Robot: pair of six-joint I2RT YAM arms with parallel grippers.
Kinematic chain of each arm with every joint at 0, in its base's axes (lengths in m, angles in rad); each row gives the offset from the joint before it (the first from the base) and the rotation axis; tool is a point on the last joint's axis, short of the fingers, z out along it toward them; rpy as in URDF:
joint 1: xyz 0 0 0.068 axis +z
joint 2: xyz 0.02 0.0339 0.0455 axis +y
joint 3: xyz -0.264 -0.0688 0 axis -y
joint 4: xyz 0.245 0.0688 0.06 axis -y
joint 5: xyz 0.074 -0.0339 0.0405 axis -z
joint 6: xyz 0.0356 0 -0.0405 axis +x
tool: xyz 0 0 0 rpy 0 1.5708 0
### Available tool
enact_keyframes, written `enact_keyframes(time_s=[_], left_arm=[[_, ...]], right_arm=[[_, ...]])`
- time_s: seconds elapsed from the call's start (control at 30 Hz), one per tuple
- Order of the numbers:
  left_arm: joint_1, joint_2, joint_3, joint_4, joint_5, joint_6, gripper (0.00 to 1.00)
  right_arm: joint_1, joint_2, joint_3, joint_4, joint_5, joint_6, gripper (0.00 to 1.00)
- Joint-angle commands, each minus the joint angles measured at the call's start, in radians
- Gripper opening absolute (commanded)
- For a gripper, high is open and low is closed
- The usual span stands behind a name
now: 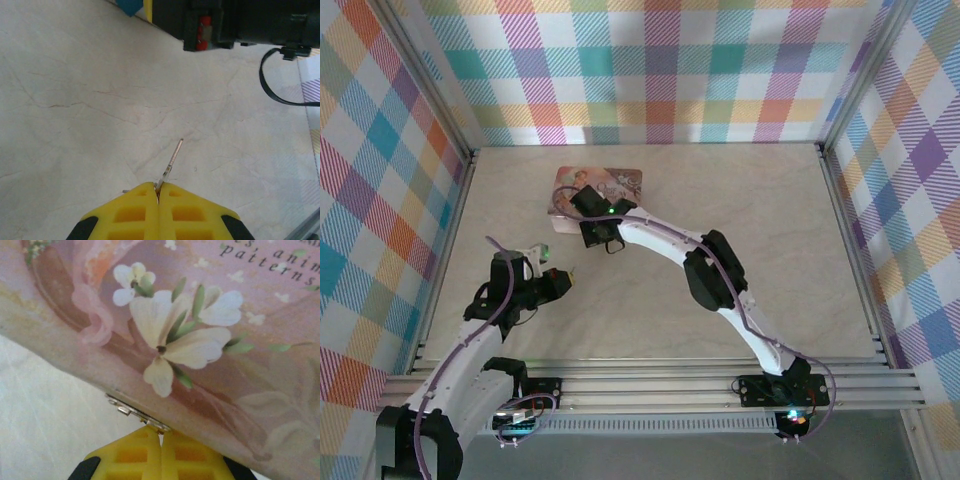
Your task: Unlock the padlock with the key
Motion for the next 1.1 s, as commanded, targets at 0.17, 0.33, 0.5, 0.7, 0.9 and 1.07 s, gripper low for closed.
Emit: enact_keyframes(time_s=[0.17, 0.33, 0.5, 0.7, 0.9, 1.07], left_arm=[[0.006, 0.022, -0.053, 0.217, 0.129, 0.065, 0.0], [-0.001, 0.013, -0.099, 0.314, 0.141, 0.062, 0.0], [-0.006, 0.031, -0.109, 0.324, 0.129, 0.068, 0.0], [-0.017, 0.032, -0.118, 0.31, 0.122, 0.07, 0.0], [-0.036, 0.019, -0.129, 0.294, 0.099, 0.066, 0.0], [-0.048, 0.009, -0.128, 0.273, 0.078, 0.062, 0.0]], right_arm=[[-0.039, -0.191, -0.108, -0.036, -0.175, 0.084, 0.0], [-0.069, -0.276, -0.216, -0.01, -0.257, 0.125, 0.0], [-0.093, -0.357, -0.356, 0.066, -0.303, 0.115, 0.0], [-0.094, -0.384, -0.477, 0.13, -0.386, -0.038, 0.0], [-0.095, -0.379, -0.541, 0.144, -0.449, -0.241, 0.0], [-0.103, -0.371, -0.548, 0.121, -0.429, -0.305, 0.0]])
